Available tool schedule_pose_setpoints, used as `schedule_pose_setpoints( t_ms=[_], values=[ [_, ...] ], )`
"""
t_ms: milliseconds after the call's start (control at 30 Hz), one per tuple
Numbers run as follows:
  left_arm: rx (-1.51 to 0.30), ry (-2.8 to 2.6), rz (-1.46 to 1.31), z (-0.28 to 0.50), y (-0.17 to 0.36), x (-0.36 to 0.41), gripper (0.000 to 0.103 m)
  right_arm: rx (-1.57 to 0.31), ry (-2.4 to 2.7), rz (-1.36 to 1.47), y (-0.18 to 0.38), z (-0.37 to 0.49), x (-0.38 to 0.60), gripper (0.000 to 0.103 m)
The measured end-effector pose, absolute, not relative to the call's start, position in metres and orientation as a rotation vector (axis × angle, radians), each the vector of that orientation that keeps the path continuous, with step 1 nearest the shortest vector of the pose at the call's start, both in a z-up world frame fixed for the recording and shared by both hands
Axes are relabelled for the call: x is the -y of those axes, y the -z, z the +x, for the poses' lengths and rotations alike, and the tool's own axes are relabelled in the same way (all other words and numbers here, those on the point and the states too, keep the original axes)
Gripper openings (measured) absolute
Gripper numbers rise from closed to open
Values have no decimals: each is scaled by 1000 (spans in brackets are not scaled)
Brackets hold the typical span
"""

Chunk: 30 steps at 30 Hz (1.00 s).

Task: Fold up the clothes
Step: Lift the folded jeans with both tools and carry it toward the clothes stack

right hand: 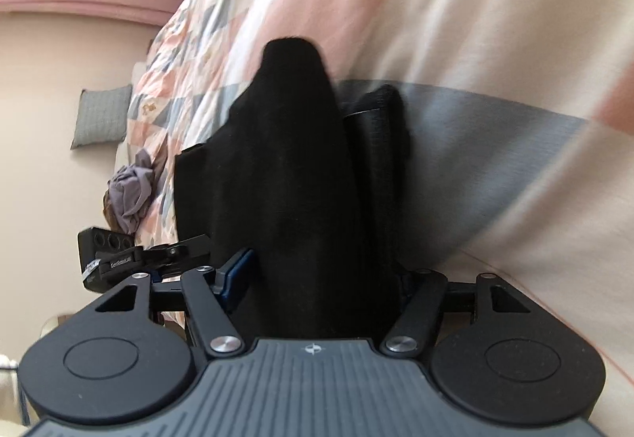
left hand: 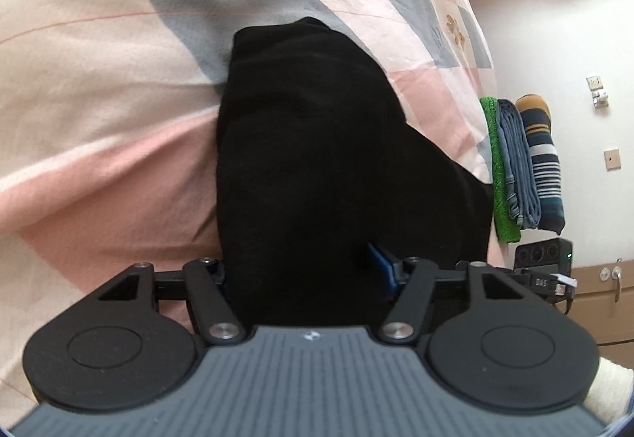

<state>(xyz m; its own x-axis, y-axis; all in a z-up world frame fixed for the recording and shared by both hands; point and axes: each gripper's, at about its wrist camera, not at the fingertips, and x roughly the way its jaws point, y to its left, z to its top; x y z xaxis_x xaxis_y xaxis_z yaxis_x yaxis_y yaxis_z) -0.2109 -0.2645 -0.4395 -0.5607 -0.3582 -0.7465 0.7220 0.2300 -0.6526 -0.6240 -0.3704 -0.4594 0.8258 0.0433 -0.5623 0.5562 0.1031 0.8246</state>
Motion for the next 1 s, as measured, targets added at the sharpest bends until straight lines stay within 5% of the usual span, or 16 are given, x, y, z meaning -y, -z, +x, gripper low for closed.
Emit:
schedule_pose_setpoints(
  t_ms=[200, 567, 1000],
  values=[
    [-1525, 1536, 442, -222, 407, 275, 39, -389, 467, 1461, 440, -642, 344, 43],
    [-1308, 1882, 572, -297, 312, 382, 38, 50, 754, 1513, 381, -721, 296, 42],
    [-948, 2545, 866, -549, 213, 600, 38, 706, 1258, 1354, 295, -842, 299, 42]
  ],
)
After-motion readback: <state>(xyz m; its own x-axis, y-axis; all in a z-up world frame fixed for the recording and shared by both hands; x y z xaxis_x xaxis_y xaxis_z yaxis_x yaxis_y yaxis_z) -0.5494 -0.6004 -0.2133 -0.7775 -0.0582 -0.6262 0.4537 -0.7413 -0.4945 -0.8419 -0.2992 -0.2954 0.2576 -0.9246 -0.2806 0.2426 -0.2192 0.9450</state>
